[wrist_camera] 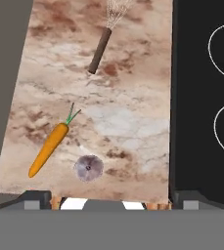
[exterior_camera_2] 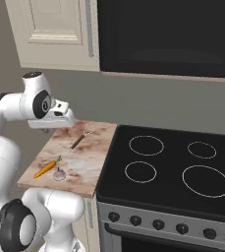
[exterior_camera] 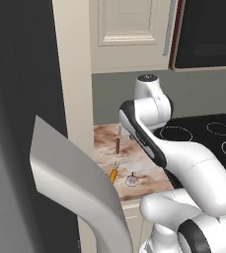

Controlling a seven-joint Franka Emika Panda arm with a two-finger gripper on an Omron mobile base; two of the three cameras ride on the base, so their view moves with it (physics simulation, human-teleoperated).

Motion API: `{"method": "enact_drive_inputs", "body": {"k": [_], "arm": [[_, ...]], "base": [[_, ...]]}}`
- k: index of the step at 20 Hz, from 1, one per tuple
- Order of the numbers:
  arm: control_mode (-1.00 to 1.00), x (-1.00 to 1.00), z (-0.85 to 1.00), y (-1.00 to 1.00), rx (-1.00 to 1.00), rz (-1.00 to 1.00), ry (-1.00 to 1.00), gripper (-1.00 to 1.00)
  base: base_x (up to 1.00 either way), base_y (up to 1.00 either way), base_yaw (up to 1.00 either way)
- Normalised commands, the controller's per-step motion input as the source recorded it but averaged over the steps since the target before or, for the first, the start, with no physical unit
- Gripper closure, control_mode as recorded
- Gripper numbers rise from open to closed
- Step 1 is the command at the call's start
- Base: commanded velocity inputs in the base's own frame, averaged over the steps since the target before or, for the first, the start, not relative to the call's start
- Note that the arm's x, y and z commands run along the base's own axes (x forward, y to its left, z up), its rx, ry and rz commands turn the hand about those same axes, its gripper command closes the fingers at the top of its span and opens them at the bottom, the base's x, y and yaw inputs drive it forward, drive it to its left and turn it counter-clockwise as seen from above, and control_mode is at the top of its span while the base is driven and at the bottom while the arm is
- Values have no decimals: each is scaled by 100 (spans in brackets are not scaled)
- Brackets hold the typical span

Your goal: Place the garlic and carrot inside the fridge drawer. Close the drawer after placing the vegetables.

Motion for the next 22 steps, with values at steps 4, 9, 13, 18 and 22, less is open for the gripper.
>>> {"method": "enact_drive_inputs", "body": {"k": [4, 9, 13, 18, 22], "arm": [[-100, -31, -86, 22, -2, 0, 16, -100], [-100, -6, -92, -6, 5, 0, 12, -100], [-100, 2, -56, -15, 8, 0, 15, -100], [-100, 1, -67, 1, 1, 0, 0, -100], [-100, 2, -58, 24, 0, 0, -6, -100]], "base": [[0, 0, 0], [0, 0, 0], [0, 0, 0], [0, 0, 0], [0, 0, 0]]}}
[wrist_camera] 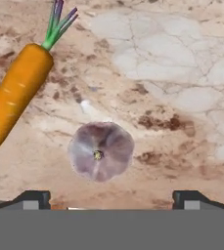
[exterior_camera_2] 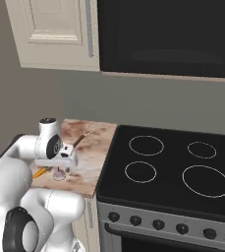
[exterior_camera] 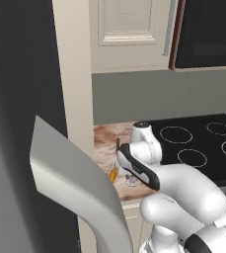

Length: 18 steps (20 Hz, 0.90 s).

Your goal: Place the garlic and carrot inside the fridge drawer. Close the drawer after placing the vegetables.

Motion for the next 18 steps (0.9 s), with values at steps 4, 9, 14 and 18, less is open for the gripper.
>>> {"method": "enact_drive_inputs", "body": {"k": [4, 9, 14, 18], "arm": [[-100, 6, -50, 5, 0, 5, 0, -100], [-100, 29, -43, 4, 0, 4, 0, -100], [-100, 13, -40, 14, 0, 3, 1, -100], [-100, -51, -49, 0, 0, 3, 0, -100]], "base": [[0, 0, 0], [0, 0, 0], [0, 0, 0], [0, 0, 0]]}}
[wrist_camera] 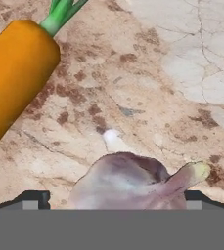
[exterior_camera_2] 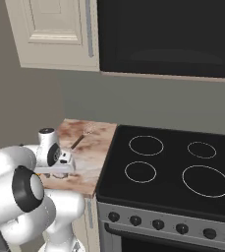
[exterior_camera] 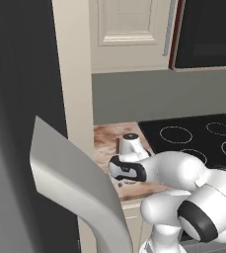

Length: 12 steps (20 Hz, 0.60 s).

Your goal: Place the garlic and carrot inside the fridge drawer. Close the drawer after placing the vegetables.

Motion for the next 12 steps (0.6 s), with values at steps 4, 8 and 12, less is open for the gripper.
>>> {"method": "enact_drive_inputs", "body": {"k": [4, 8, 12], "arm": [[-100, -20, -25, 0, 0, 1, -2, -100], [-100, 0, -33, 1, 0, 2, 0, 100], [-100, -12, -7, -10, 1, 3, -7, 100]], "base": [[0, 0, 0], [0, 0, 0], [0, 0, 0]]}}
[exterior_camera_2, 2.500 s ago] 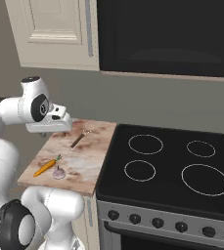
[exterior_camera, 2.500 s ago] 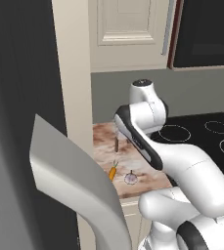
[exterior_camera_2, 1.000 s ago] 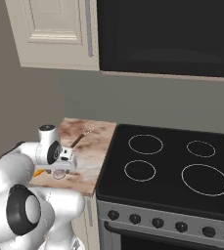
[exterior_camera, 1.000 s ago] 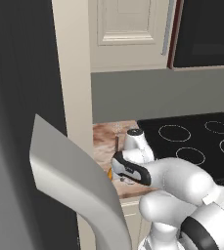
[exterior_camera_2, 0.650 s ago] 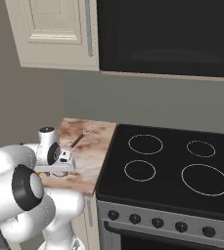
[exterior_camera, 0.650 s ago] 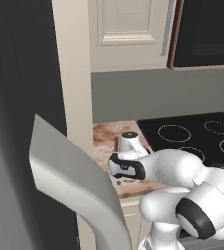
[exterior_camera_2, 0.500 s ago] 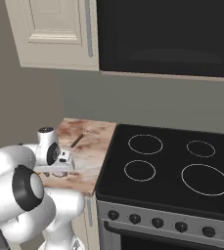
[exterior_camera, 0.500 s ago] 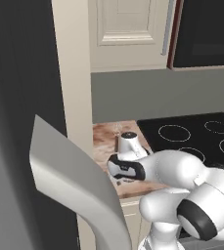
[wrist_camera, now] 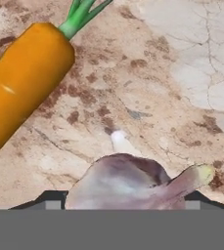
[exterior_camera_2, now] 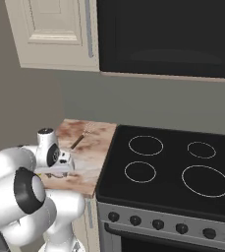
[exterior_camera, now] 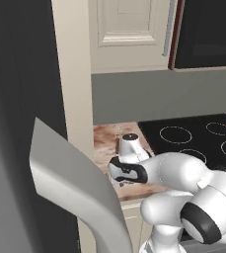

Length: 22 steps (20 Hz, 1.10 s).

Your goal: Place the garlic and carrot inside the fridge drawer. Close the drawer after placing the vegetables.

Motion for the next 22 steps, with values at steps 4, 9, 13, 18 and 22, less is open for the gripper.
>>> {"method": "enact_drive_inputs", "body": {"k": [4, 9, 13, 18, 22], "arm": [[-100, -41, 66, -80, 5, 8, -20, 100], [-100, -55, 100, -59, 1, 2, -26, 100], [-100, -91, 100, -28, 0, 0, -29, 100], [-100, -90, 100, -3, 0, 0, -26, 100], [-100, -44, 49, 4, -1, 0, -7, 100]], "base": [[0, 0, 0], [0, 0, 0], [0, 0, 0], [0, 0, 0], [0, 0, 0]]}}
